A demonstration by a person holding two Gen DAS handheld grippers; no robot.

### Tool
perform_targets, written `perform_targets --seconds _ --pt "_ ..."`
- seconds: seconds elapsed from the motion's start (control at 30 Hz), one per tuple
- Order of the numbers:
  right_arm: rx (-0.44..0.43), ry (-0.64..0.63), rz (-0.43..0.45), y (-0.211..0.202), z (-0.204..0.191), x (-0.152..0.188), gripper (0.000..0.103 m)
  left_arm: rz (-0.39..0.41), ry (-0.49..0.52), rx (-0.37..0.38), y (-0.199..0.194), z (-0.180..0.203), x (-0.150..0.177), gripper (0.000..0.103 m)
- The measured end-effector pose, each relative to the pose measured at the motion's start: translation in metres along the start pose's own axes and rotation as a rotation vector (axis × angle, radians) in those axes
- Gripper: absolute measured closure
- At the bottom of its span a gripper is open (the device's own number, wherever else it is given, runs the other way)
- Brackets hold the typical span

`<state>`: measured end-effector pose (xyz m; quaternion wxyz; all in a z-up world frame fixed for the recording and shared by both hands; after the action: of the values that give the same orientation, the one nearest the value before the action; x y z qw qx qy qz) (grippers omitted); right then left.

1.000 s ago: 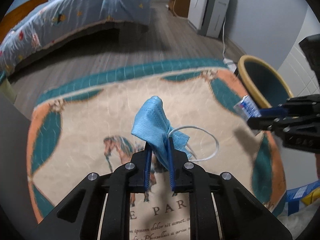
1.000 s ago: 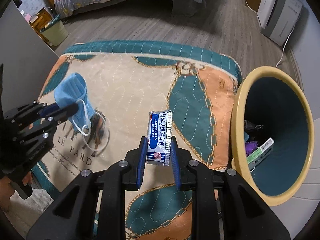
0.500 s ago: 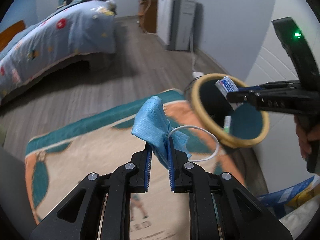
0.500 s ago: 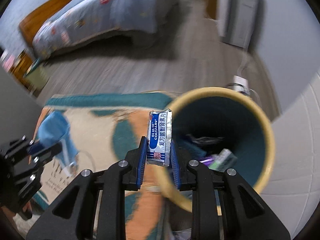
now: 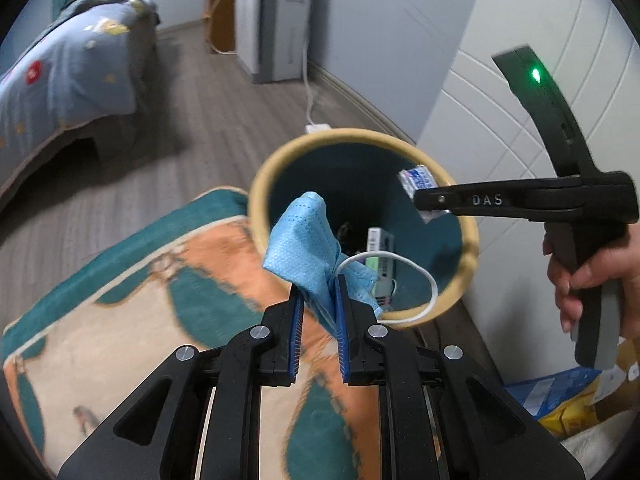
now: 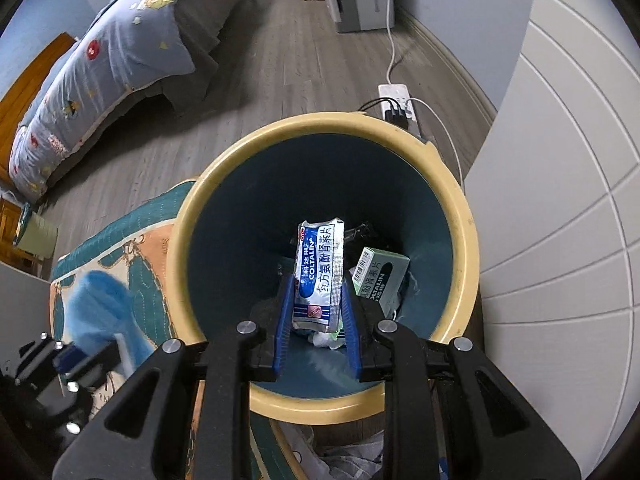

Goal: Collect trash

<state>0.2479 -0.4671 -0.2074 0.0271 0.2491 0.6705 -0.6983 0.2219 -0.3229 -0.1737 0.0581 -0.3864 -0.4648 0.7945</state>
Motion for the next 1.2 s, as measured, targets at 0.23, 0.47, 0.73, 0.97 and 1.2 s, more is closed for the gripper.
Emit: perform_targets --seconds 0.23,0.47,0.73,0.97,1.2 --pt "-0.062 0.067 0.075 -0.011 -0.002 -0.017 0.073 0.002 0.086 -0.021 0.032 0.006 -0.036 0.065" --pt "-0.043 0.086 0.144 -0.017 0.000 -0.026 0.043 0.023 0.058 -0.041 0.027 -0.010 -0.020 0.034" --pt "-0.030 0.118 0.109 -0.011 0.007 -0.015 0.036 0.015 0.030 -0.090 0.025 -0.022 -0.008 0.018" --pt "-0.011 0.097 0.123 -0.020 0.005 -0.018 0.019 0.057 0.034 -0.113 0.007 -0.019 -0.016 0.008" --pt "0.084 0.002 0.180 -0.058 0.006 -0.010 0.006 0.103 -0.003 -0.131 -0.032 -0.010 -0.016 0.006"
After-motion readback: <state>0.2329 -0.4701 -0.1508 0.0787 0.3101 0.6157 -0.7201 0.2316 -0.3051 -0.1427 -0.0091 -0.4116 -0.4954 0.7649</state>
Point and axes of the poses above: each gripper's, at about its wrist camera, not at the fingertips, and y roughly the way its jaws point, z to its right, x to its underside, the point moved 9 cm from there along y, roughly the way its jaws point, and after that the axes turned 11 degrees about x, right-handed, at the moved point
